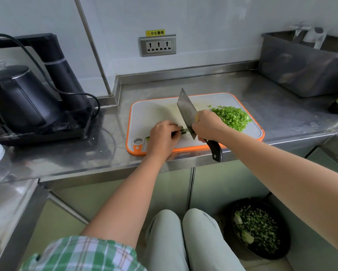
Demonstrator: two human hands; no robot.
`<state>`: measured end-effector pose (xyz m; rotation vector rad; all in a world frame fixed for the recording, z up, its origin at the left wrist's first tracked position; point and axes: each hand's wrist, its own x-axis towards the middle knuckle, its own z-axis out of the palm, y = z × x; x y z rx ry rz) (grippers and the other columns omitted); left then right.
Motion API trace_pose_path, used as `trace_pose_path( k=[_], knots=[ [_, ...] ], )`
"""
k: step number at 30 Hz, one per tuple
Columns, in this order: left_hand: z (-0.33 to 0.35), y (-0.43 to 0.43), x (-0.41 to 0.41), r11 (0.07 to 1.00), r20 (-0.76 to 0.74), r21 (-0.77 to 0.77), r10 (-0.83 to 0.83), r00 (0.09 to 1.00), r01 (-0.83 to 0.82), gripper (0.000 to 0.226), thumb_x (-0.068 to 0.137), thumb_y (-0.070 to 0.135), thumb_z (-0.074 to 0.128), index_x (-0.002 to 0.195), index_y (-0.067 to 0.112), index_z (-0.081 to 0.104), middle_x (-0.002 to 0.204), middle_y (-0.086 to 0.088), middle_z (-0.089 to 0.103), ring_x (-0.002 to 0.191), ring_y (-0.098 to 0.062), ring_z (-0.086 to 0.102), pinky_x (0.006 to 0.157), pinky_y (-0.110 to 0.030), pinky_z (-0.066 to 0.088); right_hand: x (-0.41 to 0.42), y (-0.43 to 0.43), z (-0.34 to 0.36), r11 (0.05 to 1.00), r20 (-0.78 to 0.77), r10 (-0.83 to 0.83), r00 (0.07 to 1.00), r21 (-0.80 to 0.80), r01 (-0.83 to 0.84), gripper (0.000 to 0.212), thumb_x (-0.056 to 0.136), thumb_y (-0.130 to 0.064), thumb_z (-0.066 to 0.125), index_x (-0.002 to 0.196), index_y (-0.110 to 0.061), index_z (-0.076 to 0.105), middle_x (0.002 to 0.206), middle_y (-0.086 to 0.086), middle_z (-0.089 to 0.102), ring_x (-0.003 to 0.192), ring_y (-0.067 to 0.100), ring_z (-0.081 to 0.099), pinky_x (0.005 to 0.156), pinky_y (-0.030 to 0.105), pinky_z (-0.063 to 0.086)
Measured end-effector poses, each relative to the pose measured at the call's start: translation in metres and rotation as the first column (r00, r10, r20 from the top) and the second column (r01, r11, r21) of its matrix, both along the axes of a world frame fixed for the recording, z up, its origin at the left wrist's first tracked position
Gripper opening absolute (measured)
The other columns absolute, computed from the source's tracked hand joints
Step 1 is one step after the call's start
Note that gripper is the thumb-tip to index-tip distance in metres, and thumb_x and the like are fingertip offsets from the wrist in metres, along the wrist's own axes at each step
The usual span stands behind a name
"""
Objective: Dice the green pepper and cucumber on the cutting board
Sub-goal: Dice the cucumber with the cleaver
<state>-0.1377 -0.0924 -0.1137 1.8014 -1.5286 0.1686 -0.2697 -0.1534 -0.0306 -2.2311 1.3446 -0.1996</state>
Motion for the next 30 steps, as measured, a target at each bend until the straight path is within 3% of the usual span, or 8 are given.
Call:
trace_pose_path(
  k=[5, 8, 14, 17, 20, 22, 25, 30],
  knots=[
    [0.001, -0.002, 0.000, 1.000, -0.002, 0.027, 0.004, 1.000, -0.004, 0.012, 0.082, 0.010, 0.068, 0.086, 0.014, 0.078, 0.082, -0.004, 0.070, 0.079, -0.027, 0.062, 0.067, -0.033, 0.048, 0.001, 0.003, 0.007, 0.997, -0.096, 0.080, 0.992, 0.019, -0.079, 0.008, 0.080, 0.003, 0.052, 0.074, 0.000, 0.056, 0.074, 0.019, 0.065, 0.059, 0.029, 0.058, 0.060, 0.032, 0.050],
    [0.001, -0.001, 0.001, 0.999, 0.022, 0.038, 0.003, 1.000, -0.004, 0.013, 0.082, 0.011, 0.066, 0.085, 0.015, 0.078, 0.081, -0.003, 0.070, 0.078, -0.027, 0.061, 0.065, -0.034, 0.047, 0.003, 0.005, 0.001, 0.997, -0.101, 0.079, 0.992, -0.001, -0.079, 0.008, 0.080, 0.003, 0.048, 0.075, 0.000, 0.054, 0.063, 0.015, 0.061, 0.060, 0.030, 0.058, 0.064, 0.036, 0.053],
    [0.003, 0.001, 0.000, 1.000, -0.011, 0.027, 0.010, 1.000, -0.010, 0.013, 0.079, 0.011, 0.070, 0.088, 0.016, 0.077, 0.081, -0.004, 0.070, 0.079, -0.026, 0.061, 0.067, -0.033, 0.046, 0.003, 0.002, -0.008, 0.999, -0.019, 0.019, 1.000, -0.027, -0.020, 0.013, 0.078, 0.003, 0.043, 0.068, -0.003, 0.048, 0.052, 0.011, 0.057, 0.043, 0.023, 0.053, 0.045, 0.025, 0.044],
    [0.004, 0.001, -0.001, 0.998, -0.036, 0.030, 0.057, 0.998, -0.056, 0.013, 0.078, 0.012, 0.072, 0.090, 0.013, 0.075, 0.088, -0.005, 0.072, 0.086, -0.026, 0.062, 0.073, -0.028, 0.040, -0.001, 0.003, -0.004, 1.000, 0.025, 0.011, 1.000, -0.004, -0.011, 0.011, 0.080, 0.003, 0.042, 0.073, -0.004, 0.046, 0.054, 0.012, 0.058, 0.042, 0.023, 0.052, 0.045, 0.025, 0.044],
    [0.004, 0.001, -0.001, 0.998, -0.037, 0.005, 0.065, 0.997, -0.065, 0.008, 0.075, 0.010, 0.074, 0.083, 0.012, 0.075, 0.083, -0.004, 0.069, 0.083, -0.025, 0.059, 0.071, -0.019, 0.034, -0.001, 0.003, 0.006, 0.999, -0.005, 0.034, 0.999, 0.012, -0.034, 0.008, 0.080, 0.004, 0.047, 0.080, 0.002, 0.054, 0.070, 0.021, 0.067, 0.054, 0.030, 0.058, 0.058, 0.033, 0.051],
    [0.003, 0.001, -0.001, 0.998, -0.026, 0.003, 0.066, 0.997, -0.066, 0.007, 0.075, 0.011, 0.074, 0.081, 0.013, 0.076, 0.081, -0.003, 0.068, 0.081, -0.025, 0.058, 0.070, -0.022, 0.036, 0.000, 0.004, 0.011, 0.998, -0.051, 0.053, 0.997, 0.018, -0.052, 0.011, 0.077, 0.007, 0.052, 0.084, 0.007, 0.060, 0.080, 0.026, 0.070, 0.063, 0.032, 0.061, 0.068, 0.038, 0.055],
    [0.003, 0.001, -0.001, 0.997, -0.013, 0.020, 0.071, 0.997, -0.071, 0.009, 0.077, 0.014, 0.073, 0.084, 0.016, 0.077, 0.079, -0.004, 0.067, 0.080, -0.027, 0.057, 0.069, -0.032, 0.044, 0.000, 0.009, 0.010, 0.997, -0.098, 0.075, 0.992, 0.022, -0.073, 0.008, 0.075, 0.007, 0.050, 0.074, 0.003, 0.057, 0.075, 0.023, 0.068, 0.063, 0.032, 0.061, 0.059, 0.034, 0.052],
    [0.002, 0.000, 0.000, 0.997, -0.022, 0.032, 0.069, 0.997, -0.068, 0.008, 0.078, 0.014, 0.072, 0.084, 0.015, 0.077, 0.078, -0.006, 0.067, 0.078, -0.029, 0.057, 0.066, -0.036, 0.044, 0.001, 0.007, 0.000, 0.998, -0.055, 0.063, 0.997, 0.018, -0.062, 0.014, 0.079, 0.004, 0.043, 0.068, -0.003, 0.049, 0.053, 0.013, 0.057, 0.047, 0.026, 0.055, 0.047, 0.026, 0.045]
  ],
)
